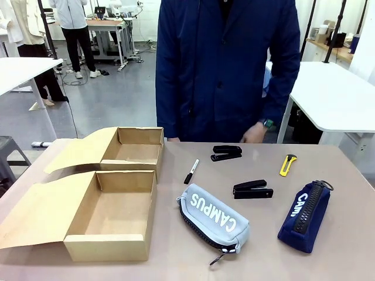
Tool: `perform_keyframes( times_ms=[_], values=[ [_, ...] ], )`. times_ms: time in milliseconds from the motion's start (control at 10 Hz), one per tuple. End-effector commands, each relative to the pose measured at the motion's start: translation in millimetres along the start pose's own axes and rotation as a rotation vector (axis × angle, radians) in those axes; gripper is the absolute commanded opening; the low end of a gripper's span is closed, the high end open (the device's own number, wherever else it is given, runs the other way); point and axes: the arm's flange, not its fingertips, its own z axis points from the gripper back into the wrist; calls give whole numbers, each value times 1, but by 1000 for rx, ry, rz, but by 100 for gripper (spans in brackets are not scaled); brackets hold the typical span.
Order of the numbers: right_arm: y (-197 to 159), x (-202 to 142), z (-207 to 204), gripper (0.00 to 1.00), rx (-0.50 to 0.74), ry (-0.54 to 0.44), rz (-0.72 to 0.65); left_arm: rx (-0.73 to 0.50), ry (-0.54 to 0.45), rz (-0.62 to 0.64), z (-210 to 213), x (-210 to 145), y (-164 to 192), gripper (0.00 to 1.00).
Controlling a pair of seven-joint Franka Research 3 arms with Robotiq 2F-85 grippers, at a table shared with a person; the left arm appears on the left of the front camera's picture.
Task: Place items inside the box.
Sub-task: Pick up a Pencil pouch or Stapler and place it inside the Mailer Box closest to the robot.
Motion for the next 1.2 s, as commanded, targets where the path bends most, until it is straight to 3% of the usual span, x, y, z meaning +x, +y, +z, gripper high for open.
perform_keyframes(
  times_ms=[0, 300, 500, 700, 1100],
  values=[
    [12, -3, -17, 100, -57, 62, 62, -12, 10, -15, 1, -2, 2, 100],
    [53, -23, -89, 100, -171, 280, 215, -12, 10, -15, 1, -2, 2, 100],
    [67, -41, -135, 100, -242, 496, 306, -12, 10, -15, 1, -2, 2, 100],
    [47, -17, -93, 100, -185, 413, 214, -12, 10, -15, 1, -2, 2, 100],
    [-25, -15, 5, 100, -72, 91, -29, -12, 10, -15, 1, -2, 2, 100]
  ],
)
